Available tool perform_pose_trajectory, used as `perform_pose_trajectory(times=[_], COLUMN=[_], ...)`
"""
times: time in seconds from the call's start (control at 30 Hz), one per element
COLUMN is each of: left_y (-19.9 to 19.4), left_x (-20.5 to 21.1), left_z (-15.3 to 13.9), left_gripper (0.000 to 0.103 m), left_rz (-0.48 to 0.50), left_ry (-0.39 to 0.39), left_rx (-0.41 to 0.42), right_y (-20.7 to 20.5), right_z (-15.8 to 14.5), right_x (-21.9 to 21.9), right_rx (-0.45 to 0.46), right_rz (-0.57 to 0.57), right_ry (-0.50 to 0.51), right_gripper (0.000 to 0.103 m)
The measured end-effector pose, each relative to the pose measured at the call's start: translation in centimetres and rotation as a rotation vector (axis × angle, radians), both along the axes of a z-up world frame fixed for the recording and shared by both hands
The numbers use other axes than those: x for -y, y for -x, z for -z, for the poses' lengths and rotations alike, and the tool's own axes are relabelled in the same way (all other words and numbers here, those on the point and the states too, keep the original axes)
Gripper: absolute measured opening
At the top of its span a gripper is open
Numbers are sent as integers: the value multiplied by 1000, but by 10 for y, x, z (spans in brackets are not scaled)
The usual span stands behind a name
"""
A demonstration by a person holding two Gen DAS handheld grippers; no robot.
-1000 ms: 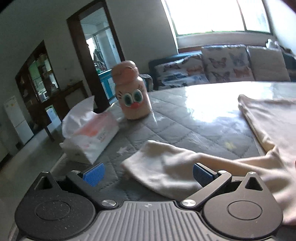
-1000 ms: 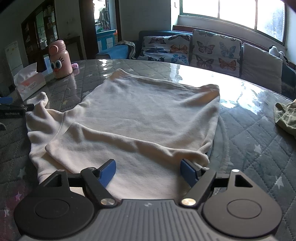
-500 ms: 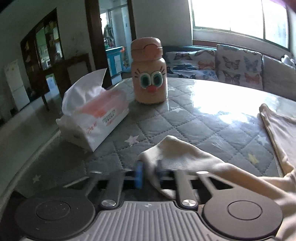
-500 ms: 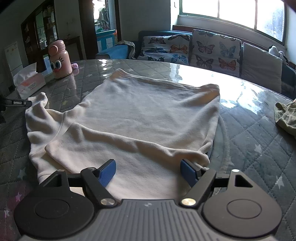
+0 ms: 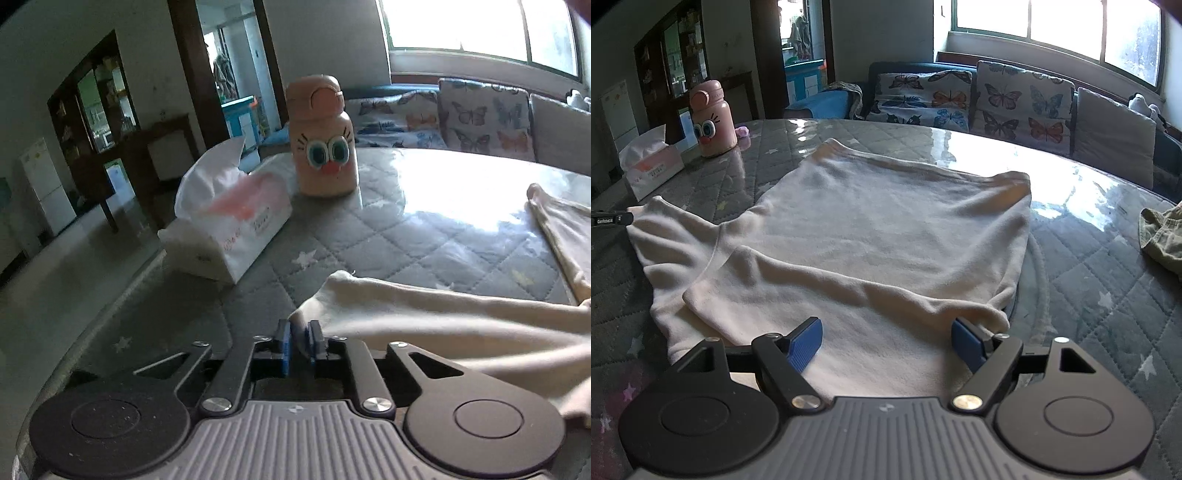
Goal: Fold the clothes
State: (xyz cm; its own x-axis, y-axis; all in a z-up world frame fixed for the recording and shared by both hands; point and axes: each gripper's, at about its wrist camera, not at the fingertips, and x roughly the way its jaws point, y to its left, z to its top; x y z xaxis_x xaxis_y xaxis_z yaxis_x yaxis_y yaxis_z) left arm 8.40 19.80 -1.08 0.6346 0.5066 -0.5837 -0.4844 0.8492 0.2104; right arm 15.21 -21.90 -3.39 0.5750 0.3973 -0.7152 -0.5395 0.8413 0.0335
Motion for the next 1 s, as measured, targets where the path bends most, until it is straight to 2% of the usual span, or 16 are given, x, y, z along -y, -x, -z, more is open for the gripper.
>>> perform_pose_trajectory(times=[0.07, 0.17, 0.33, 0.4, 0.57, 0.6, 0.67, 0.8, 1.0], left_y=[2, 0, -15, -21, -31, -32, -33, -31, -34], left_x=[7, 17, 42, 47, 41, 38, 35, 30, 20], left_z=[-7, -16, -8, -2, 8, 9, 10, 11, 11], left_gripper=[35, 36, 41, 41, 44, 45, 47, 51, 53], left_rz=[0, 59, 204, 232, 243, 242, 244, 259, 259], left_ry=[-46, -54, -46, -41, -24, -19, -11, -7, 5], left_rx=[22, 45, 11, -14, -39, -37, -35, -31, -23], right_y=[3, 8, 21, 27, 40, 42, 44, 44, 51], right_z=[-5, -12, -22, -25, -27, -27, -27, -21, -7], right_x=[-2, -10, -39, -57, -101, -110, -126, -153, -181], right_rx=[9, 15, 28, 31, 28, 28, 20, -20, -59], right_rz=[-15, -50, -156, -215, -338, -359, -394, -450, -507], right_ry=[2, -7, -28, -27, -19, -20, -27, -44, -41], right_gripper=[79, 79, 77, 75, 69, 63, 58, 58, 60])
